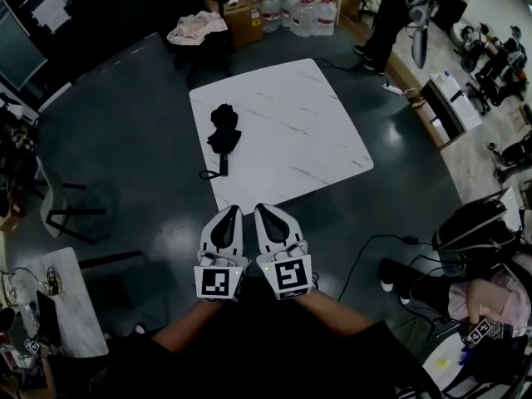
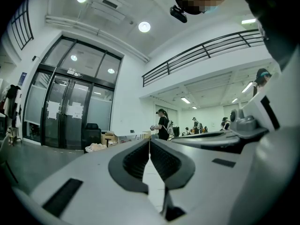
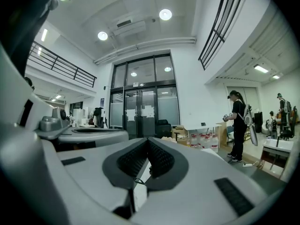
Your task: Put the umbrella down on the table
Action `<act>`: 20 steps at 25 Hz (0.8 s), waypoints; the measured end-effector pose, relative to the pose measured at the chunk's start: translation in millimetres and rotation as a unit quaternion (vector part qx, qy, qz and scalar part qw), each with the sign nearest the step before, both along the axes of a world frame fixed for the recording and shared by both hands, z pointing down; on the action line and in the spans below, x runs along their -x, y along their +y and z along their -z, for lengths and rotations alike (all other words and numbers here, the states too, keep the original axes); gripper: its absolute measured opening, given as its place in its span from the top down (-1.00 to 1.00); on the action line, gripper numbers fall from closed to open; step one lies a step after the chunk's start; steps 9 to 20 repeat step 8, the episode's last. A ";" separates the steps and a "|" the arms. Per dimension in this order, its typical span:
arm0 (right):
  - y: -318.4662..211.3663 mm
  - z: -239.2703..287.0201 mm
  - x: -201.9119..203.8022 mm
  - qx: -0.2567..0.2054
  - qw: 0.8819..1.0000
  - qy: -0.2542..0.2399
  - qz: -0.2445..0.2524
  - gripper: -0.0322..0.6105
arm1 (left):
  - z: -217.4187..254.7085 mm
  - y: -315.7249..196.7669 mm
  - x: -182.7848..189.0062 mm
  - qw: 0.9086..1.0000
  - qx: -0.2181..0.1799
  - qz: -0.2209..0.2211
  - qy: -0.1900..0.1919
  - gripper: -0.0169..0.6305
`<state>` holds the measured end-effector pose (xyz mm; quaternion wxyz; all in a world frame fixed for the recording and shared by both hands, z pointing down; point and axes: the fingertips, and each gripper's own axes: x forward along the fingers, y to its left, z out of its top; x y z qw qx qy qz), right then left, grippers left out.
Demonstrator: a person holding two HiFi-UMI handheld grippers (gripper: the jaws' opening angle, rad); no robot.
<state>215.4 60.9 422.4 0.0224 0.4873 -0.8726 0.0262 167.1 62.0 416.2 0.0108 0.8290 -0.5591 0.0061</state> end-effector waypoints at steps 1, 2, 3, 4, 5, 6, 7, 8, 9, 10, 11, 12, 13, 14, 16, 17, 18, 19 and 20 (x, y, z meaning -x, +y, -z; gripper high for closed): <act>0.0 0.0 -0.8 -0.001 1.000 -0.001 0.000 0.85 | 1.0 -0.7 -0.9 1.000 0.001 0.001 -0.002 0.90; 0.4 0.2 -1.4 -0.002 1.000 -0.001 0.000 0.85 | -0.6 -0.3 -1.8 1.000 0.006 0.000 -0.007 0.90; 1.0 0.4 -2.1 -0.004 1.000 -0.002 0.000 0.85 | -3.7 0.8 -3.0 1.000 0.012 -0.002 -0.010 0.90; 1.7 0.5 -3.0 -0.005 1.000 -0.001 0.000 0.85 | -5.4 1.8 -5.2 1.000 0.011 -0.007 -0.008 0.90; 2.3 0.5 -4.1 -0.007 1.000 0.000 0.001 0.85 | -5.0 2.1 -8.3 1.000 0.003 -0.013 -0.001 0.90; 2.6 0.2 -5.4 -0.007 1.000 0.001 0.001 0.85 | -3.5 2.0 -11.8 1.000 -0.007 -0.019 0.008 0.90; 2.8 -0.2 -6.7 -0.008 1.000 0.003 0.002 0.85 | -1.8 1.7 -15.3 0.999 -0.016 -0.025 0.016 0.90; 2.9 -0.5 -8.2 -0.008 1.000 0.004 0.002 0.85 | -0.1 1.3 -18.8 0.999 -0.024 -0.030 0.023 0.90; 2.9 -0.5 -8.2 -0.008 1.000 0.004 0.002 0.85 | -0.1 1.3 -18.8 0.999 -0.024 -0.030 0.023 0.90; 2.9 -0.5 -8.2 -0.008 1.000 0.004 0.002 0.85 | -0.1 1.3 -18.8 0.999 -0.024 -0.030 0.023 0.90; 2.9 -0.5 -8.2 -0.008 1.000 0.004 0.002 0.85 | -0.1 1.3 -18.8 0.999 -0.024 -0.030 0.023 0.90; 2.9 -0.5 -8.2 -0.008 1.000 0.004 0.002 0.85 | -0.1 1.3 -18.8 0.999 -0.024 -0.030 0.023 0.90; 2.9 -0.5 -8.2 -0.008 1.000 0.004 0.002 0.85 | -0.1 1.3 -18.8 0.999 -0.024 -0.030 0.023 0.90; 2.9 -0.5 -8.2 -0.008 1.000 0.004 0.002 0.85 | -0.1 1.3 -18.8 0.999 -0.024 -0.030 0.023 0.90; 2.9 -0.5 -8.2 -0.008 1.000 0.004 0.002 0.85 | -0.1 1.3 -18.8 0.999 -0.024 -0.030 0.023 0.90; 2.9 -0.5 -8.2 -0.008 1.000 0.004 0.002 0.85 | -0.1 1.3 -18.8 0.999 -0.024 -0.030 0.023 0.90; 2.9 -0.5 -8.2 -0.008 1.000 0.004 0.002 0.85 | -0.1 1.3 -18.8 0.999 -0.024 -0.030 0.023 0.90; 2.9 -0.5 -8.2 -0.008 1.000 0.004 0.002 0.85 | -0.1 1.3 -18.8 0.999 -0.024 -0.030 0.023 0.90; 2.9 -0.5 -8.2 -0.008 1.000 0.004 0.002 0.85 | -0.1 1.3 -18.8 0.999 -0.024 -0.030 0.023 0.90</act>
